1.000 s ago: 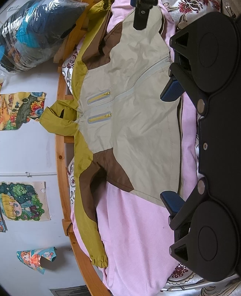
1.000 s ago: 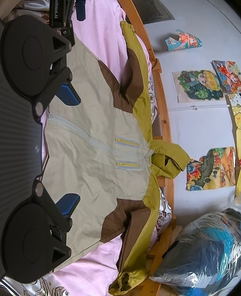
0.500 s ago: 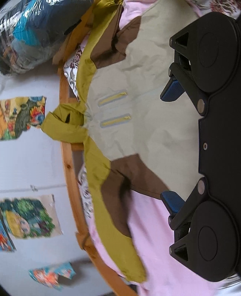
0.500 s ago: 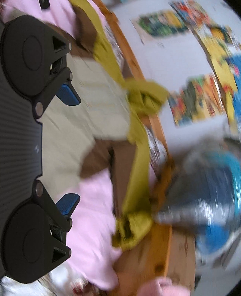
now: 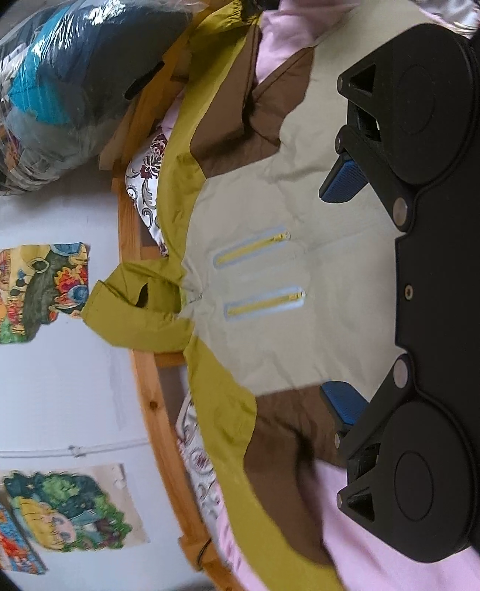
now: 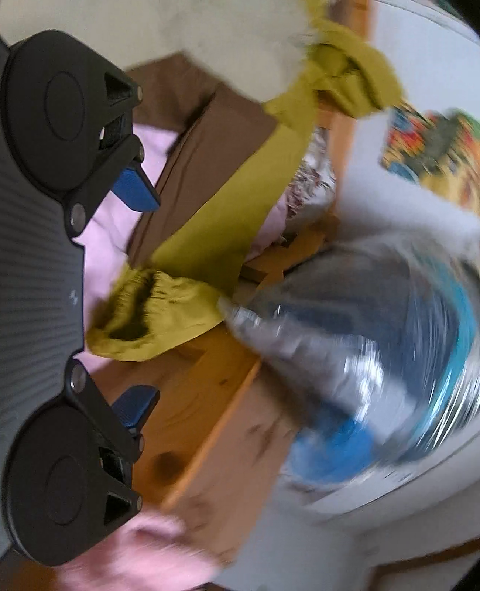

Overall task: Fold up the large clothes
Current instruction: 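Grasp the olive sleeve cuff with the right gripper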

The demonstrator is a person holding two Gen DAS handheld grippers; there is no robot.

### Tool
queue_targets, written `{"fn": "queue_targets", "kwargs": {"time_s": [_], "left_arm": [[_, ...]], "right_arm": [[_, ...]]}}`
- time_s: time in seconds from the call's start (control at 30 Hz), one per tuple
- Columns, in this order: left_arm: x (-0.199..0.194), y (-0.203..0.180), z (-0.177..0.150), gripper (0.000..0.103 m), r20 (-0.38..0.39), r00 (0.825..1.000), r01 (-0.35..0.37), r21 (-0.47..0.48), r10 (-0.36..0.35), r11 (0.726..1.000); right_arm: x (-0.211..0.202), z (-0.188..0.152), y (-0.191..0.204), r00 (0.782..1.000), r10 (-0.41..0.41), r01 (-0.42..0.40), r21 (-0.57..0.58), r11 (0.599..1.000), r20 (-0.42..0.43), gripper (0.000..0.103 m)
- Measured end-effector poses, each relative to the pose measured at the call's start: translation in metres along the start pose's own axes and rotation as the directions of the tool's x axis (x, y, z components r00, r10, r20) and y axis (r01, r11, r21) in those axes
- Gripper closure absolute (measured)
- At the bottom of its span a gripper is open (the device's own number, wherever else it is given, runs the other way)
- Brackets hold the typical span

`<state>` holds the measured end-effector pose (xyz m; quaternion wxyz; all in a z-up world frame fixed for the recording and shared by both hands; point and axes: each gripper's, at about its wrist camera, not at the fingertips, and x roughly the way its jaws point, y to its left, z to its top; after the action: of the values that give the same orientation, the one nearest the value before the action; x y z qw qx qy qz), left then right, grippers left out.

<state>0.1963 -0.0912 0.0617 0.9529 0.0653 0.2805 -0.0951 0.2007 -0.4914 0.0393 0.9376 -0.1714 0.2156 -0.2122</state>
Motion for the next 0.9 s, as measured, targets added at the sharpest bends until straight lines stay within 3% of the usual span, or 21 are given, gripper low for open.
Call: {"fn": "queue_targets", "kwargs": {"time_s": [0.13,0.27,0.37,0.53,0.57,0.73,0.9], "left_arm": [[0.030,-0.002,-0.004,0.001,-0.052,0.998,0.045,-0.043,-0.047,0.998],[0.042,0.005,-0.016,0.001,-0.056,0.997,0.050,-0.014,-0.050,0.999],[0.047,0.014,-0.021,0.001,-0.073,0.996,0.041,-0.024,-0.042,0.999],[0.042,0.031,-0.022,0.001,-0.071,0.997,0.034,-0.088,-0.040,0.996],[0.041,0.034,-0.022,0.001,-0.070,0.997,0.028,-0.095,-0.035,0.995],[0.031,0.044,-0.022,0.001,-0.061,0.998,0.018,-0.112,-0.025,0.993],[0.026,0.047,-0.019,0.001,-0.041,0.999,0.019,-0.102,-0.023,0.995]], "right_arm": [[0.036,0.002,0.023,0.998,-0.054,0.050,-0.138,0.989,-0.028,0.007],[0.063,0.004,0.034,0.993,-0.093,0.076,-0.197,0.978,-0.077,0.014],[0.072,0.005,0.036,0.988,-0.119,0.093,-0.227,0.969,-0.103,0.034],[0.070,0.017,0.028,0.985,-0.110,0.079,-0.220,0.972,-0.132,0.083],[0.066,0.021,0.026,0.986,-0.100,0.069,-0.216,0.974,-0.134,0.086],[0.020,0.056,0.018,0.992,0.062,-0.079,-0.157,0.984,-0.106,0.091],[-0.029,0.109,0.027,0.951,0.304,-0.307,-0.067,0.949,-0.052,0.092]]}}
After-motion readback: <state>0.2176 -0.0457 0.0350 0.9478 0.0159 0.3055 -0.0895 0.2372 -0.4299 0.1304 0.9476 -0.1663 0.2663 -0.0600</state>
